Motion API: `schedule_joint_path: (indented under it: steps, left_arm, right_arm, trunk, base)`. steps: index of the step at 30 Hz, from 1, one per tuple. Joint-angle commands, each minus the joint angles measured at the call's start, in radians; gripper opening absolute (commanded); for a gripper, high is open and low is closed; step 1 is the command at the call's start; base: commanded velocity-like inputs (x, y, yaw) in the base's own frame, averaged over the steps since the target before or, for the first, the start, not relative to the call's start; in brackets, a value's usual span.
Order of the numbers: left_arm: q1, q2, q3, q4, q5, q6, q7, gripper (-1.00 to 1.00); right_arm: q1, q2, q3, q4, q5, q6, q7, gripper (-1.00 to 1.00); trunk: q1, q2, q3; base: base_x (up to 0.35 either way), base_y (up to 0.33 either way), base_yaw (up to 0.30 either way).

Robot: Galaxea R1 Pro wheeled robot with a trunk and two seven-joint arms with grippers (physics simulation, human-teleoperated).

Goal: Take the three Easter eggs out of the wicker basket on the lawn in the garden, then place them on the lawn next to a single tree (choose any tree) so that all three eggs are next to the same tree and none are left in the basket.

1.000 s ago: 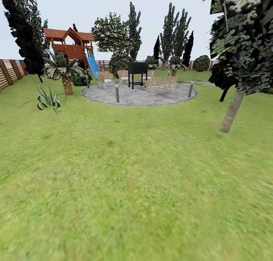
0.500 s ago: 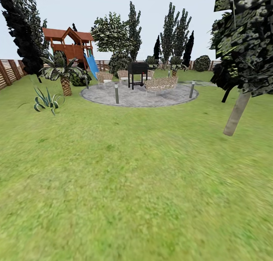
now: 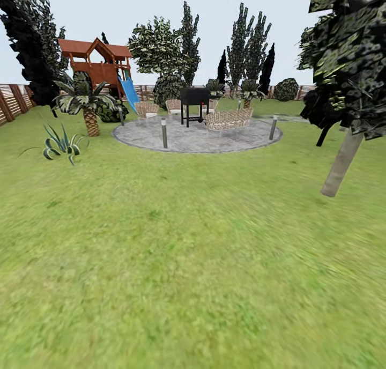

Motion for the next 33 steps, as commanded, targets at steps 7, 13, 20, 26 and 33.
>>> schedule_joint_path:
  steps: [7,13,20,26,33]
  left_arm:
    - [0.000,0.000,0.001,-0.001,0.000,0.000,0.001,1.00]
    - [0.000,0.000,0.001,-0.001,0.000,0.000,0.001,1.00]
    - [0.000,0.000,0.001,-0.001,0.000,0.000,0.001,1.00]
    - [0.000,0.000,0.001,-0.001,0.000,0.000,0.001,1.00]
    - [0.000,0.000,0.001,-0.001,0.000,0.000,0.001,1.00]
  right_arm:
    - [0.000,-0.001,0.003,0.000,0.002,-0.002,0.000,1.00]
    - [0.000,0.000,0.003,0.000,0.002,-0.002,0.000,1.00]
    - [0.000,-0.001,0.003,0.000,0.002,-0.002,0.000,1.00]
    - [0.000,0.000,0.003,0.000,0.002,-0.002,0.000,1.00]
    - [0.000,0.000,0.003,0.000,0.002,-0.001,0.000,1.00]
  trunk:
    - [0.001,0.000,-0.001]
    - [0.001,0.000,-0.001]
    - [0.001,0.000,-0.001]
    - [0.001,0.000,-0.001]
    - [0.001,0.000,-0.001]
  base:
    - [0.325,0.000,0.000]
    - [0.325,0.000,0.000]
    - [0.325,0.000,0.000]
    - [0.325,0.000,0.000]
    - [0.325,0.000,0.000]
